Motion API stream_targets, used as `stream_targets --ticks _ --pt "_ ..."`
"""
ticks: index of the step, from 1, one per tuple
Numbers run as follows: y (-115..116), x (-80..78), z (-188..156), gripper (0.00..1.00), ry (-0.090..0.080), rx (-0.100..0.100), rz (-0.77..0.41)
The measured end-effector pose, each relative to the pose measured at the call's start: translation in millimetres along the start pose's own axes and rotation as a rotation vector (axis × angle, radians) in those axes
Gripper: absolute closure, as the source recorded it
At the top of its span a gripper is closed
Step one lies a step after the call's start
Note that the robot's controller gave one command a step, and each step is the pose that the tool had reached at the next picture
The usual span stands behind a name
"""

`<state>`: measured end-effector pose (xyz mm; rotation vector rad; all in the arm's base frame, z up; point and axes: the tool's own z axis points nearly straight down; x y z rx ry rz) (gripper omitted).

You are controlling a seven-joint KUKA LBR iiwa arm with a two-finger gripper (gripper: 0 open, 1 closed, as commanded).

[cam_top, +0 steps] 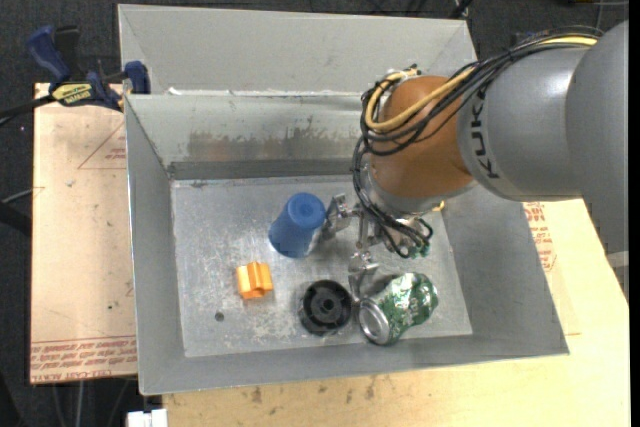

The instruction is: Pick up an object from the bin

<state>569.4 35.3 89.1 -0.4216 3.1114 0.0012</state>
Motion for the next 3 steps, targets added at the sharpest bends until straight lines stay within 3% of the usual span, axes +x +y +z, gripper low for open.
stream_targets --ticks 1,2,3 --pt "3.6 -3.7 12.7 0.00 0.001 -0.001 0.006" --pt "7.8 -9.3 12.0 0.00 -0.002 0.001 -0.147" --pt "5.1 1.0 13.2 0.00 -0.007 0.001 -0.347"
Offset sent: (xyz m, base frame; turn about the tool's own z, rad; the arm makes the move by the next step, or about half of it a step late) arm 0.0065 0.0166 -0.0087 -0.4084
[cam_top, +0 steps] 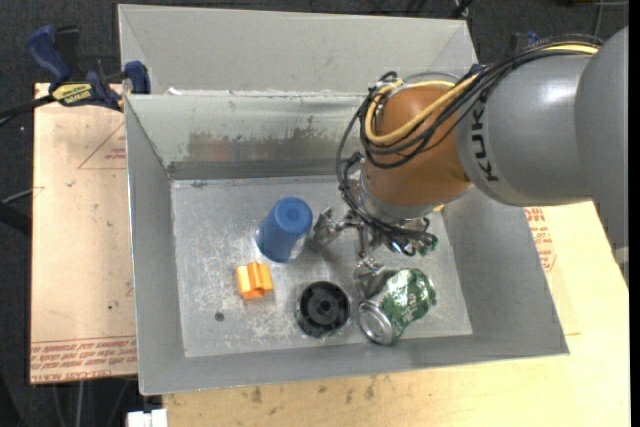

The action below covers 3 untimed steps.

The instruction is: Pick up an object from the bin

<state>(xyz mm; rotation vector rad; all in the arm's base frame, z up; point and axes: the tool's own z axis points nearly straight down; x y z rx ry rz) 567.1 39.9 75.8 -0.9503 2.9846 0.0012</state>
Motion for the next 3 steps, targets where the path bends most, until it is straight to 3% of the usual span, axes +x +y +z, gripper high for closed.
stream_targets --ticks 1,2,3 --pt "58.7 11.0 -7.8 0.00 0.009 0.000 0.181" --pt "48.5 -11.2 -1.0 1.00 0.003 -0.012 -0.466" --pt "47.5 -11.5 -1.0 1.00 0.002 -0.011 -0.465"
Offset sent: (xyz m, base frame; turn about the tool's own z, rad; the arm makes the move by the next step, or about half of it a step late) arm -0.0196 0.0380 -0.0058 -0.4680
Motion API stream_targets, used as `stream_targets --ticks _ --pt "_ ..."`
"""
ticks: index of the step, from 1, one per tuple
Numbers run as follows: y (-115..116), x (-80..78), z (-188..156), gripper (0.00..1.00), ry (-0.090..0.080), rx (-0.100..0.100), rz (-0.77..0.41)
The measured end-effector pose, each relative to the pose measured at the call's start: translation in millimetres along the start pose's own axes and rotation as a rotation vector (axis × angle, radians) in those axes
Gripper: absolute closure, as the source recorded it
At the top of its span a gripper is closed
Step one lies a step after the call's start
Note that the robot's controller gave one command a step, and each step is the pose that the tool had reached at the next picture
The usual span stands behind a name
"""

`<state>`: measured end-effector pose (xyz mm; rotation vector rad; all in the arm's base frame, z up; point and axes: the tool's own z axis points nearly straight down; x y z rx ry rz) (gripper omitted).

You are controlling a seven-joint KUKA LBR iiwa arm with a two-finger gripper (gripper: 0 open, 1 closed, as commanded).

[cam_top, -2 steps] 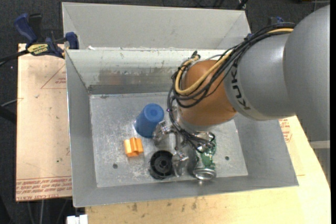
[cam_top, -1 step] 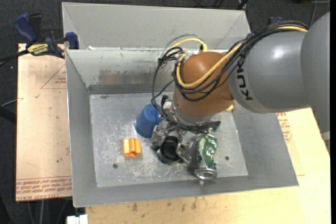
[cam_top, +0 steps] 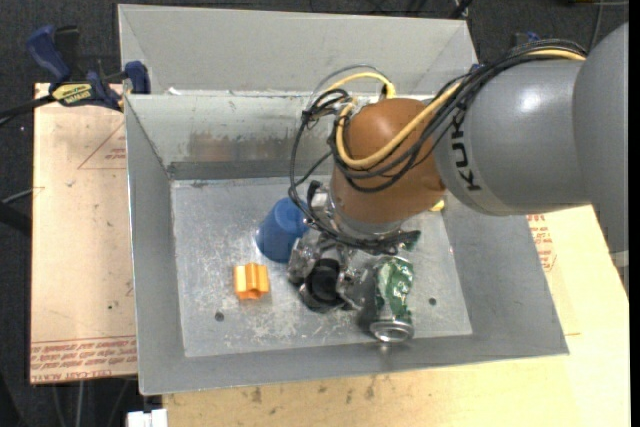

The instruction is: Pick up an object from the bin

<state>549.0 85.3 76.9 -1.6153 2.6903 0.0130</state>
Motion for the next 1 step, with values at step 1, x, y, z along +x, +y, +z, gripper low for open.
stream_targets --ticks 1 --pt "-1.3 -14.5 -148.4 1.00 0.002 0.008 -0.051"
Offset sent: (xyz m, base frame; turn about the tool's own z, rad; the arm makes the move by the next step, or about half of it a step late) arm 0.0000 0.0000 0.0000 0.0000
